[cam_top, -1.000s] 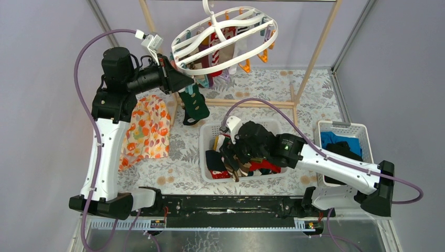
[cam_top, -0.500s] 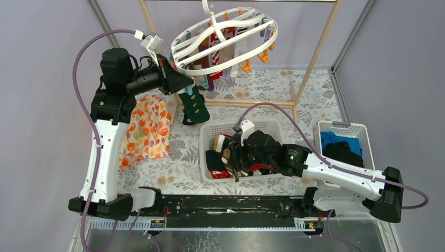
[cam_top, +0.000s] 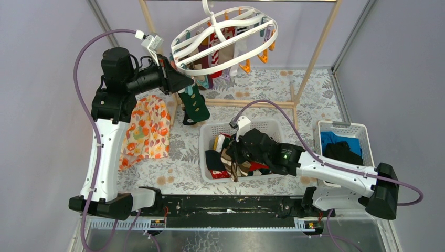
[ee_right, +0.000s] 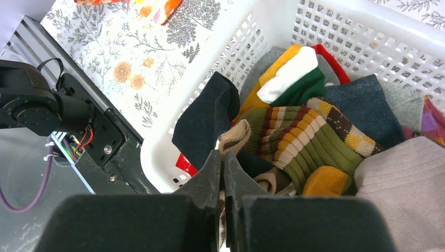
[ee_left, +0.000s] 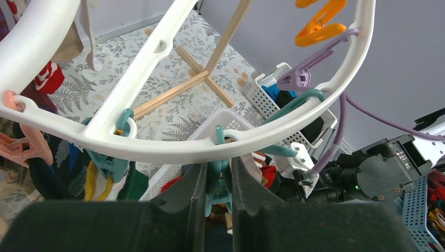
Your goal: Clip the socks to the hanger
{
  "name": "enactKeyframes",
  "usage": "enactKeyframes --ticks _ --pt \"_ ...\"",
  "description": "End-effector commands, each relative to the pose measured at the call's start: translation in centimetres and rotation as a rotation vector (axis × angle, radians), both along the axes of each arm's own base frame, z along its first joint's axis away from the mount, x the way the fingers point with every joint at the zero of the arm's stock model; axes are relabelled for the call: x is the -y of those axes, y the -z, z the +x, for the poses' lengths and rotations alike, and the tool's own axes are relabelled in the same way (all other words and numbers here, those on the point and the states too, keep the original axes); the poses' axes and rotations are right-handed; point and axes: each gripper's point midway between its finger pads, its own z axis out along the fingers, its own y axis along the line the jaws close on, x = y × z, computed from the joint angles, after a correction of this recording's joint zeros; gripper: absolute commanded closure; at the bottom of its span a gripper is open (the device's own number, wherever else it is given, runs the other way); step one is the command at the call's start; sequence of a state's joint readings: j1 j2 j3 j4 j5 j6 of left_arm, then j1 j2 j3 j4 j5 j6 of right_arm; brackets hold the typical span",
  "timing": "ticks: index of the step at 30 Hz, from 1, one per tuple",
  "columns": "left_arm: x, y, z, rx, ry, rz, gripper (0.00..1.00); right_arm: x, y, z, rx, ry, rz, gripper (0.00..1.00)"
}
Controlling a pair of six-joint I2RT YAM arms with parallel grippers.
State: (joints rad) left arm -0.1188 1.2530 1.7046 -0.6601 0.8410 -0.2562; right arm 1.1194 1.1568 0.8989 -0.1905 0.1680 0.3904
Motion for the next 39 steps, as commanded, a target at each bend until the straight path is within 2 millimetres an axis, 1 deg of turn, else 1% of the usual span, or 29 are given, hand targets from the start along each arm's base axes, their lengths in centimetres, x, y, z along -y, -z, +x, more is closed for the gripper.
enactKeyframes --ticks 1,5,8,9,10,11,13,15,17,21,22,23,24,25,26,28,29,31,34,37,39 --pt "0.5 0.1 -0.9 -0.008 0.052 0.002 0.98 -1.5 -4.2 0.7 0.085 -0.024 0.125 1.00" --pt "0.6 0.3 -0.8 -0.015 0.057 -0.007 0.98 -2.1 -8.6 0.0 0.119 -0.118 0.252 1.00" --pt "0.7 0.3 -0.9 -0.015 0.065 -0.012 0.98 -2.5 -11.1 -0.7 0.109 -0.201 0.376 1.00" --pt "0.7 0.4 -0.9 -0.017 0.068 -0.013 0.98 -2.7 -11.6 -1.0 0.092 -0.230 0.420 1.00" --pt "0.7 0.4 -0.9 -0.020 0.071 -0.013 0.98 -2.7 -11.7 -0.8 0.072 -0.240 0.454 1.00" --pt "0.8 0.4 -0.9 -0.020 0.073 -0.014 0.98 -2.8 -11.5 -0.9 0.044 -0.254 0.476 1.00" --pt "0.8 0.5 -1.0 -0.020 0.077 -0.014 0.98 -3.3 -10.2 -1.2 -0.021 -0.280 0.494 1.00" --pt "0.8 0.5 -1.1 -0.017 0.078 -0.013 0.98 -3.7 -7.6 -1.2 -0.105 -0.276 0.472 1.00" --pt "0.8 0.5 -1.2 -0.015 0.080 -0.013 0.98 -4.1 -5.5 -1.0 -0.170 -0.271 0.461 1.00" --pt "0.8 0.5 -1.2 -0.016 0.080 -0.013 0.98 -4.5 -2.7 0.1 -0.239 -0.231 0.450 1.00" --pt "0.8 0.5 -1.2 -0.015 0.080 -0.013 0.98 -4.7 -2.0 0.5 -0.248 -0.213 0.436 0.98" --pt "0.8 0.5 -1.2 -0.014 0.081 -0.012 0.98 -4.6 -1.5 0.9 -0.251 -0.188 0.419 0.90" --pt "0.8 0.4 -1.2 -0.014 0.081 -0.013 0.98 -4.6 -1.1 1.3 -0.253 -0.166 0.401 0.84" --pt "0.8 0.5 -1.2 -0.015 0.081 -0.013 0.98 -4.6 -0.9 1.7 -0.252 -0.150 0.389 0.76" --pt "0.8 0.5 -1.2 -0.018 0.080 -0.013 0.98 -4.5 -0.8 2.0 -0.249 -0.129 0.382 0.66" --pt "0.8 0.6 -1.2 -0.019 0.082 -0.013 0.98 -4.3 -1.0 2.2 -0.241 -0.107 0.385 0.50" --pt "0.8 0.6 -1.2 -0.019 0.083 -0.013 0.98 -4.1 -1.1 2.3 -0.237 -0.094 0.387 0.45" --pt "0.8 0.6 -1.2 -0.015 0.082 -0.011 0.98 -3.7 -1.3 2.0 -0.222 -0.082 0.395 0.39" --pt "0.8 0.8 -1.1 -0.016 0.083 -0.008 0.98 -3.4 -1.5 1.1 -0.204 -0.081 0.394 0.35" --pt "0.8 0.8 -1.0 -0.020 0.085 -0.009 0.98 -3.7 -1.0 0.1 -0.188 -0.089 0.349 0.34" --pt "0.8 0.8 -1.0 -0.023 0.086 -0.010 0.98 -4.1 -0.5 -0.2 -0.174 -0.079 0.309 0.34"
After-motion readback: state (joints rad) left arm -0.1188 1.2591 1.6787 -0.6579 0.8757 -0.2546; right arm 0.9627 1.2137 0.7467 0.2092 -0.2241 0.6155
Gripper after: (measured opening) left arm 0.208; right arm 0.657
